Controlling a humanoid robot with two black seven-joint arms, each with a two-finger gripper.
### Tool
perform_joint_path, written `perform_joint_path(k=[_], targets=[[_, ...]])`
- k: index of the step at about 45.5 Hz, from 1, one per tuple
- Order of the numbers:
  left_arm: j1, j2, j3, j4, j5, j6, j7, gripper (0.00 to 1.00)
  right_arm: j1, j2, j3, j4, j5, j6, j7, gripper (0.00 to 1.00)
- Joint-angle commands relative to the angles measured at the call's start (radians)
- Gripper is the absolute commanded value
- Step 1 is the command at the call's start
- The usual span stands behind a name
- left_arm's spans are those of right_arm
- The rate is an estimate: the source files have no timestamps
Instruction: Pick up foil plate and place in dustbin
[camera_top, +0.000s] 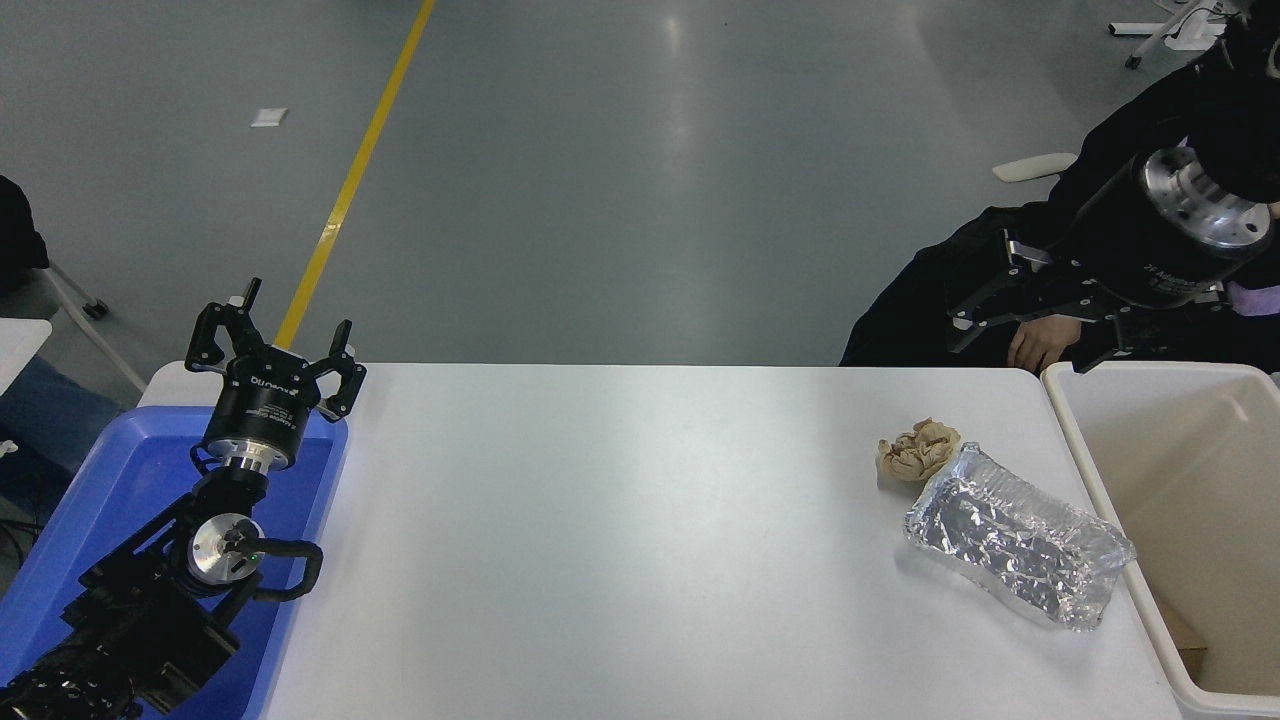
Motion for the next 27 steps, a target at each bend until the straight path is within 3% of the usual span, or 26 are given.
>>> perform_joint_path(k=[1, 27], targets=[[0.002, 0.0, 0.0, 0.0, 0.0, 0.0, 0.0, 0.98, -0.041, -0.028, -0.06, -0.02, 0.0, 0.0, 0.0, 1.0], [0.002, 0.0, 0.0, 0.0, 0.0, 0.002, -0.001, 0.98, -0.161, -0.345, -0.216, -0.132, -0.043, 0.0, -0.002, 1.0]])
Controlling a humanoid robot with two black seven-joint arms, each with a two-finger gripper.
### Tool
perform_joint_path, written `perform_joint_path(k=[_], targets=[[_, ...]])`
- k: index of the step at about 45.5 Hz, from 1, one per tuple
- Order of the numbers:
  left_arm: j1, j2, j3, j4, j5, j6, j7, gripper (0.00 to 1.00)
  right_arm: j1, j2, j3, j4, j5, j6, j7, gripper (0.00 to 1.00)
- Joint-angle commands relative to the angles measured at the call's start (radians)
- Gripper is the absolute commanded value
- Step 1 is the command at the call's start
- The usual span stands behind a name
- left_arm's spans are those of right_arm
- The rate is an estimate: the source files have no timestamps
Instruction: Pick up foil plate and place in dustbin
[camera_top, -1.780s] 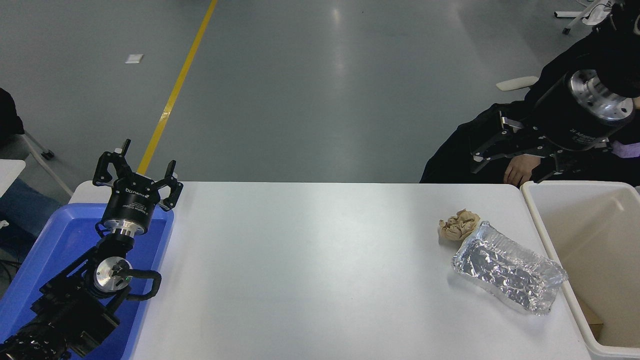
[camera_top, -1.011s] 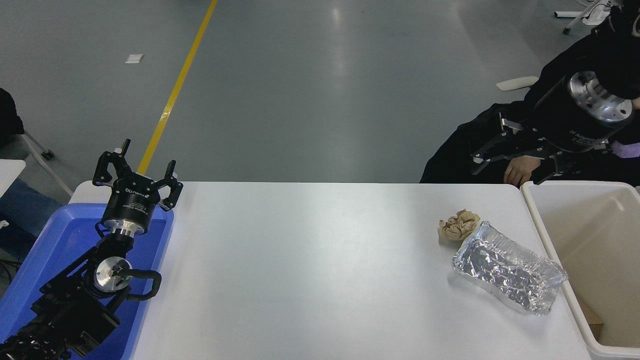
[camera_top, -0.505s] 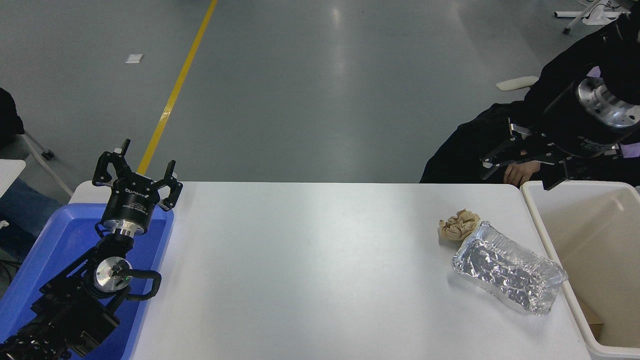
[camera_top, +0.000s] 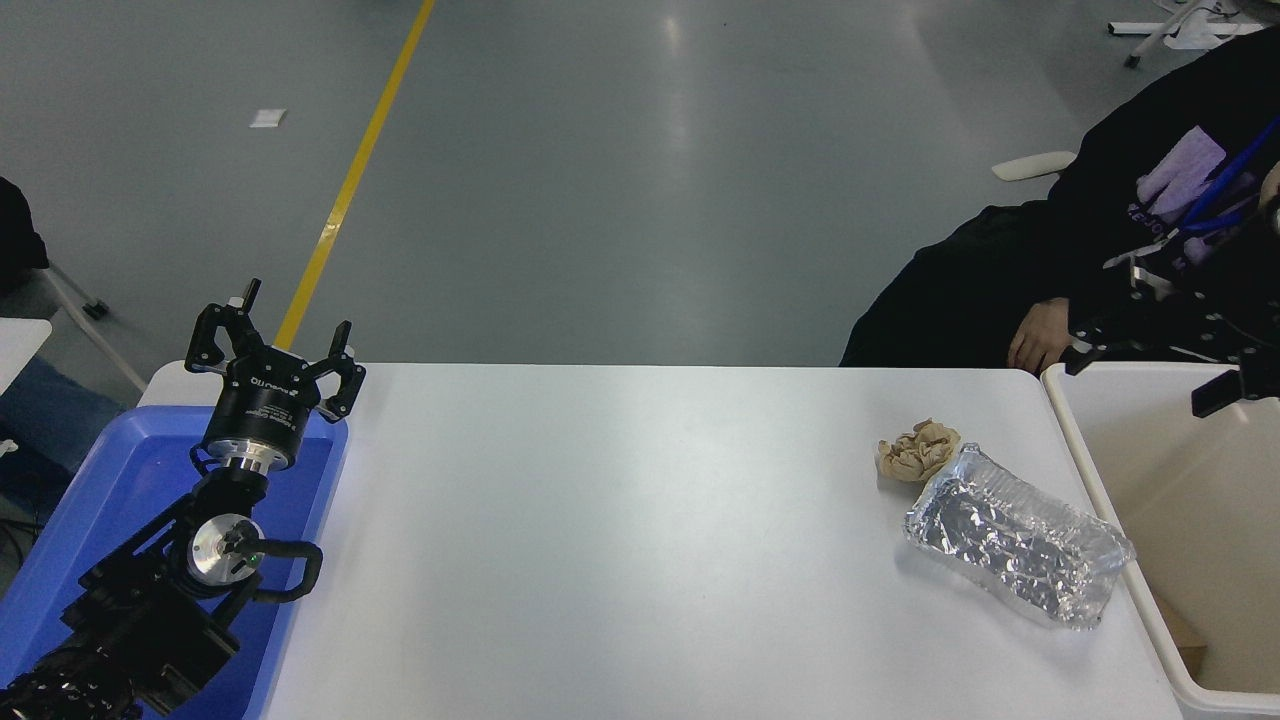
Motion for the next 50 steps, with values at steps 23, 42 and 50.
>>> perform_joint_path(k=[23, 42, 50], targets=[[0.002, 0.0, -0.002, 0.0, 0.0, 0.002, -0.001, 0.98, -0.843, -0.089, 0.342, -0.224, -0.364, -0.596, -0.001, 1.0], [0.0, 0.0, -0.002, 0.0, 0.0, 0.0, -0.001, 0.98, -1.236, 0.055, 0.688, -0.514, -0.215, -0.66, -0.001, 1.0], [0.0, 0.0, 0.0, 0.0, 0.0, 0.002, -0.001, 0.98, -1.24, 0.06, 0.683, -0.528, -0.195, -0.658, -0.003, 1.0]])
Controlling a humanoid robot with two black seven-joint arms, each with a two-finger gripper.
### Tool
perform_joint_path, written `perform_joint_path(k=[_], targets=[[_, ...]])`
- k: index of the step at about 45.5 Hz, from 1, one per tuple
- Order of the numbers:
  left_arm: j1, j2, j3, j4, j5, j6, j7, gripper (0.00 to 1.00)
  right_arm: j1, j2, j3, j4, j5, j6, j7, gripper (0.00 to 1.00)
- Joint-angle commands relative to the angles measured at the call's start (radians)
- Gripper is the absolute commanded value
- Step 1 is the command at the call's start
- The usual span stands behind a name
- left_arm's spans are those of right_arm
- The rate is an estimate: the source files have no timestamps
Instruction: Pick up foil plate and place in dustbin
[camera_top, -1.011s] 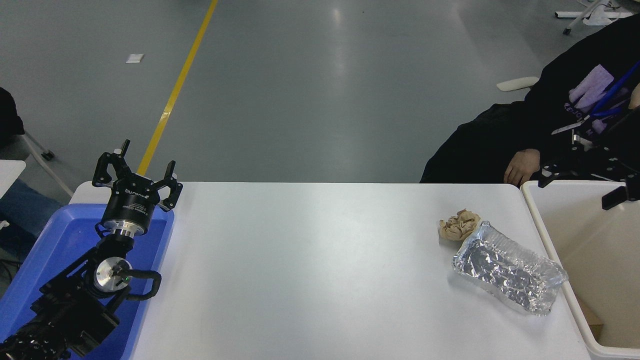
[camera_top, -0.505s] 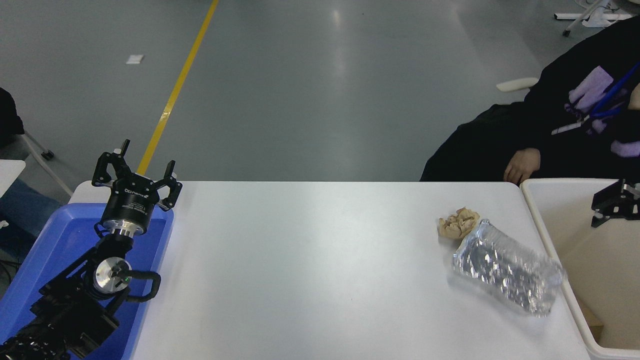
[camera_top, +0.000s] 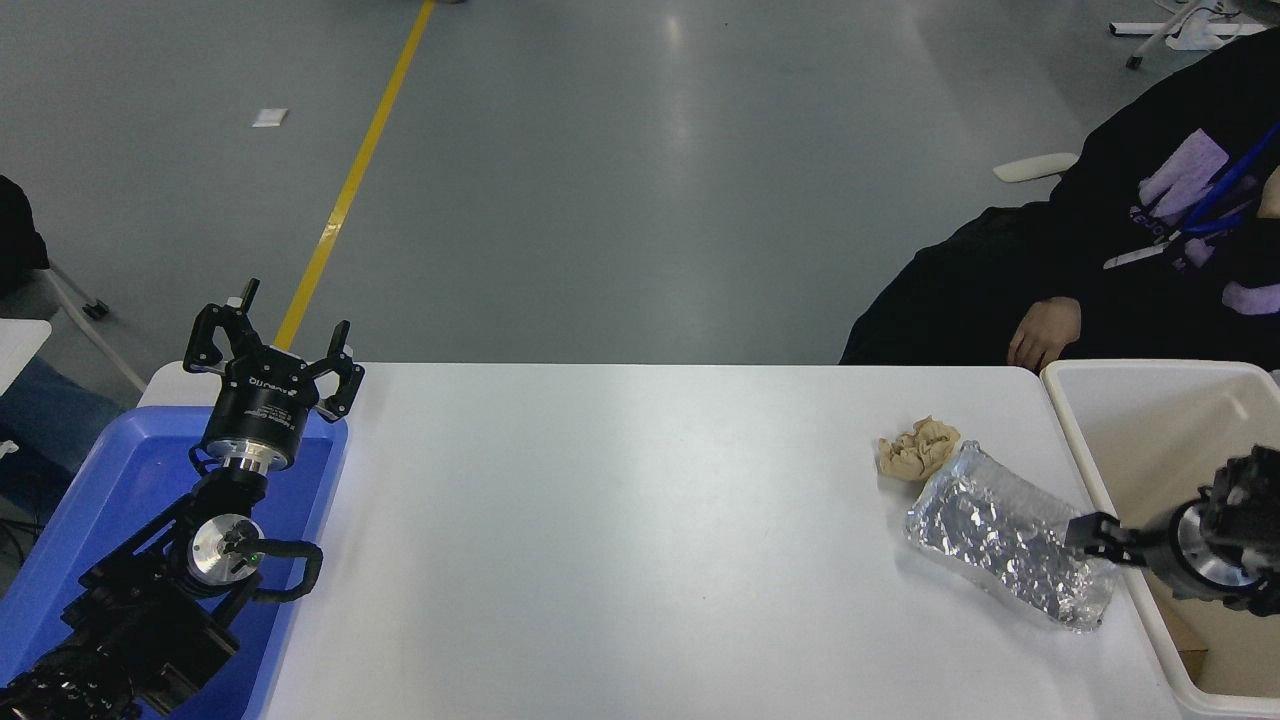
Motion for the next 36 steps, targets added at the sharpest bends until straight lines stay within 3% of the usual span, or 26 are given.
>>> perform_joint_path(k=[1, 21, 33, 36], targets=[[0.0, 0.0, -0.001, 0.0, 0.0, 0.0, 0.0, 0.98, -0.081, 0.025, 0.059, -0.061, 0.052, -0.023, 0.0, 1.0], [0.0, 0.0, -0.001, 0.0, 0.0, 0.0, 0.0, 0.98, -0.073, 0.028, 0.05, -0.06, 0.062, -0.023, 0.0, 1.0], [0.0, 0.0, 0.001, 0.0, 0.0, 0.0, 0.0, 0.98, -0.073, 0.027, 0.051, -0.058, 0.097, -0.023, 0.0, 0.84], [0.0, 0.0, -0.001, 0.0, 0.0, 0.0, 0.0, 0.98, -0.073, 0.027, 0.05, -0.057, 0.106, -0.021, 0.0, 0.7]])
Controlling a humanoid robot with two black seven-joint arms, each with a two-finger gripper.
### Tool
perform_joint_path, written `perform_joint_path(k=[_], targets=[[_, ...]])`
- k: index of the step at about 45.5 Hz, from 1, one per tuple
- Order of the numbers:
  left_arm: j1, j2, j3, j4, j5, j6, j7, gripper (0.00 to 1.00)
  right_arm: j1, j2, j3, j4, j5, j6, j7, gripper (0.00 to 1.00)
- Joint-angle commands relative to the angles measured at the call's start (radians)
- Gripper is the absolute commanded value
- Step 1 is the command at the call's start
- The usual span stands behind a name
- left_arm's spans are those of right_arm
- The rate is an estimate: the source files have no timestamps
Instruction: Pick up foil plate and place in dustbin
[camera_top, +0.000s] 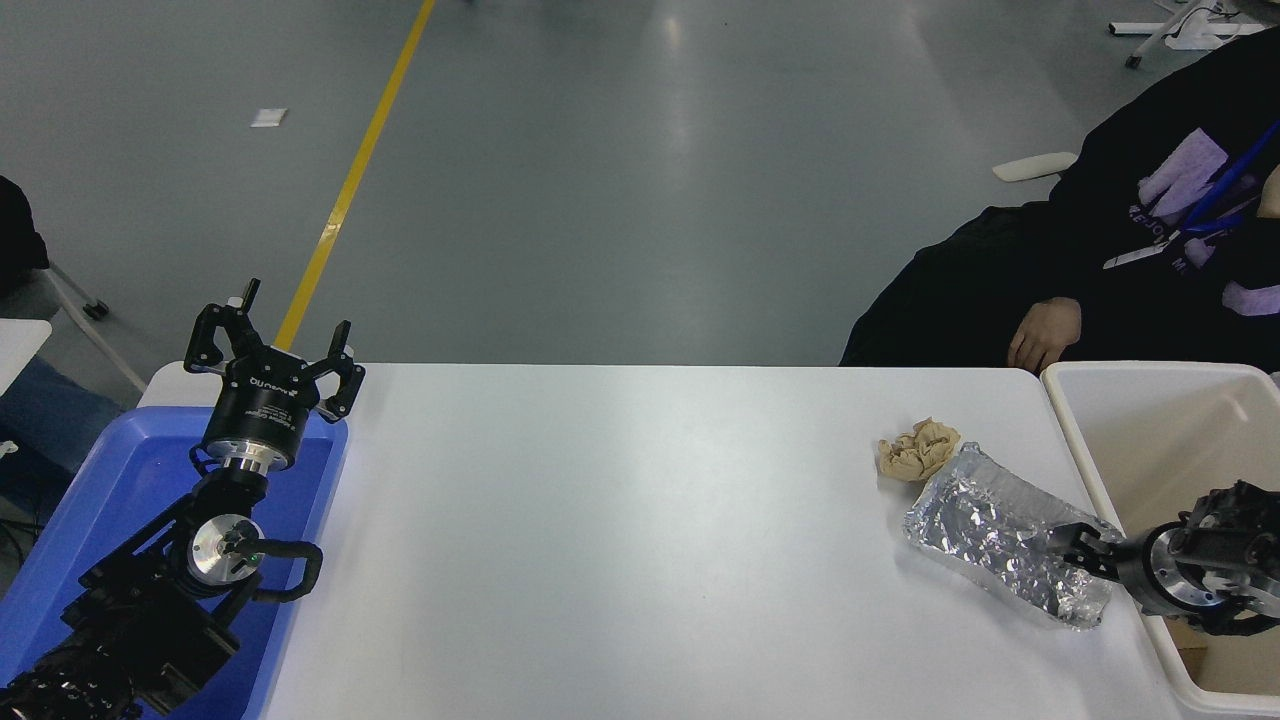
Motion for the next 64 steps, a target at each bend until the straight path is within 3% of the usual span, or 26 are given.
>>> perform_joint_path(k=[1, 5, 9, 13, 31, 64], targets=[[0.0, 0.0, 0.0, 0.0, 0.0, 0.0, 0.0, 0.98, -0.001, 0.0, -0.001, 0.001, 0.033, 0.003, 0.0, 0.65], [0.0, 0.0, -0.001, 0.0, 0.0, 0.0, 0.0, 0.98, -0.001, 0.0, -0.001, 0.003, 0.033, 0.006, 0.0, 0.55], [0.0, 0.0, -0.001, 0.0, 0.0, 0.0, 0.0, 0.98, -0.001, 0.0, -0.001, 0.003, 0.034, 0.006, 0.0, 0.54], [0.0, 0.0, -0.001, 0.0, 0.0, 0.0, 0.0, 0.98, -0.001, 0.002, -0.001, 0.003, 0.034, 0.006, 0.0, 0.46], [0.0, 0.0, 0.0, 0.0, 0.0, 0.0, 0.0, 0.98, -0.001, 0.002, -0.001, 0.004, 0.033, 0.006, 0.0, 0.46], [0.0, 0.0, -0.001, 0.0, 0.0, 0.0, 0.0, 0.98, 0.001, -0.001, 0.001, 0.02, 0.033, 0.01, 0.0, 0.29]])
